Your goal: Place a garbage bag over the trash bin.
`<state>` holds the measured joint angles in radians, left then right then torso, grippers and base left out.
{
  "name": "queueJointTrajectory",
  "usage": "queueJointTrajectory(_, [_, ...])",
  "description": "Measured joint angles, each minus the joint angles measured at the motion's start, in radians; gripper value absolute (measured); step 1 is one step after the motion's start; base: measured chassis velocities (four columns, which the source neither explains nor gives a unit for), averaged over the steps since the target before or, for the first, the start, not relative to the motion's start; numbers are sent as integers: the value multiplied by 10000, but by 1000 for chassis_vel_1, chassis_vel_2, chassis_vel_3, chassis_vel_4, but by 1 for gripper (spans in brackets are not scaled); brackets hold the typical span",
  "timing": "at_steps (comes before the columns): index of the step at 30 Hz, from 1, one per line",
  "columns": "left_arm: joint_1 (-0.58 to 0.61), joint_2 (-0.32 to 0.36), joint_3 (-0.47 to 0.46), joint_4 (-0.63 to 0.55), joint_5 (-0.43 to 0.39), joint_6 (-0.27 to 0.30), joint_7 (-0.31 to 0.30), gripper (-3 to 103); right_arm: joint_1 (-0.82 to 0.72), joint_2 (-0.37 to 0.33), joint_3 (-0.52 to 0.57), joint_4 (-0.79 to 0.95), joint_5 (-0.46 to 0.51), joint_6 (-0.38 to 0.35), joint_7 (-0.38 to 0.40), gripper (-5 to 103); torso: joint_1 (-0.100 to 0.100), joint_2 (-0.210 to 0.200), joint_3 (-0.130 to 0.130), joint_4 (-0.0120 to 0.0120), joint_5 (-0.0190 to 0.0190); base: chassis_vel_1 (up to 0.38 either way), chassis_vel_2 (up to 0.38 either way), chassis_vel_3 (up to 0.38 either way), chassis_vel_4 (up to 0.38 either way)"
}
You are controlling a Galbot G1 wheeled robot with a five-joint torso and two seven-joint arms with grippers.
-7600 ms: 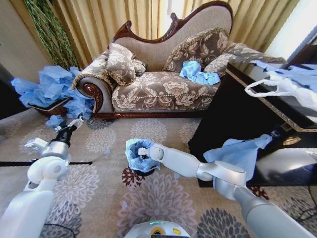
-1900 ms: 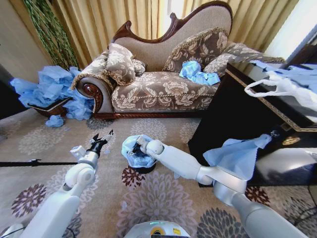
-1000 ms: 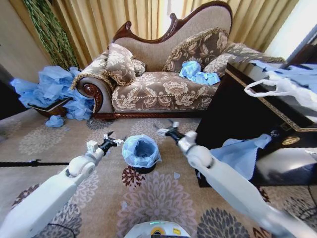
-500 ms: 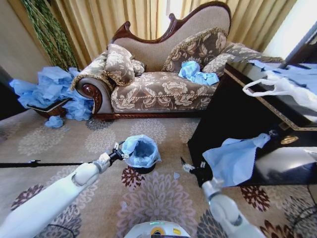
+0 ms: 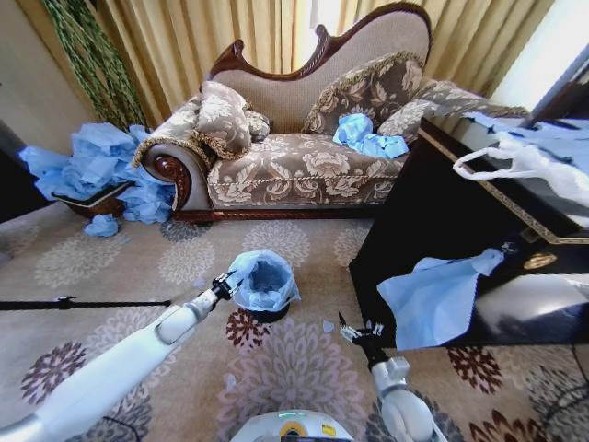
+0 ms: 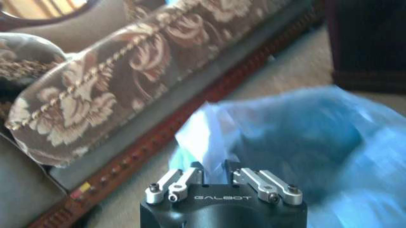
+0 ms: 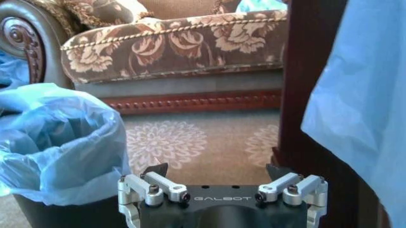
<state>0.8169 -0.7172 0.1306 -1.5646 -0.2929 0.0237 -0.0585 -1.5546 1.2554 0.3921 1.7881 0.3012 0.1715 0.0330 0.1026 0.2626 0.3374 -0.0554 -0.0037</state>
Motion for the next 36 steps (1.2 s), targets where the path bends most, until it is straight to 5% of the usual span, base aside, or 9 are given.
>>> queueJointTrajectory(7, [-1412,-976,232,1362,-1251,-124,-83,2,-188,253,99,-415,-217,298,-193,100,0,0,1,-1,3,0,0,0,0])
queueJointTrajectory(23, [-2834,-2105,105,4059,-5215,1163,701,0,-75,481,-123,-1407,-343,787,-612,100,0,-1,1,-1,1,0,0,0,0])
queueJointTrajectory(30, [-3520,-2910,335,5794,-5545,1180,1187,0,107,475,-221,-1846,-345,1007,-712,100,1,-1,1,1,1,0,0,0,0])
queueJointTrajectory(36, [-3955,-3638,712,7267,-4981,648,1874,0,160,471,-316,-2340,-359,1255,-837,100,0,-1,1,3,6,0,0,0,0])
